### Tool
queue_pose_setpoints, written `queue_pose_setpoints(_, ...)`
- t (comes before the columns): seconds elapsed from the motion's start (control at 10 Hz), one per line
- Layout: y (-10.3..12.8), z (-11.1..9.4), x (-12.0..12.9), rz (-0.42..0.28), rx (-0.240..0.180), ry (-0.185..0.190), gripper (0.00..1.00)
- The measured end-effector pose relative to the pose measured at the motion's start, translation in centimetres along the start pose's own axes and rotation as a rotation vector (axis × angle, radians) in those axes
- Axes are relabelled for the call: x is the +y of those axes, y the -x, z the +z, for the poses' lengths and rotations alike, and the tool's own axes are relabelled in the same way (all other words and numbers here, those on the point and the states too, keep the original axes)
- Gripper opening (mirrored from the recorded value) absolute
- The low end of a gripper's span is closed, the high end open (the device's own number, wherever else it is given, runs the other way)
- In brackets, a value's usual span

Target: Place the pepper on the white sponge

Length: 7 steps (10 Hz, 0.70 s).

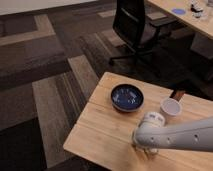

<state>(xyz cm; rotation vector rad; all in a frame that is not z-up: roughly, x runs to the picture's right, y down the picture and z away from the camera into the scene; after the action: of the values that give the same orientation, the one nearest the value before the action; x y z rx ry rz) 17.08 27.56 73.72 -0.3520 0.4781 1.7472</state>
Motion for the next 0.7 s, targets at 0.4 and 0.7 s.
queue_pose_setpoints(0.4,-0.03,0.13,0.38,-0.001,0.001,0.012,0.8)
queue_pose_setpoints(0.7,-0.05,0.13,0.26,0.0,0.002,0.009,0.8)
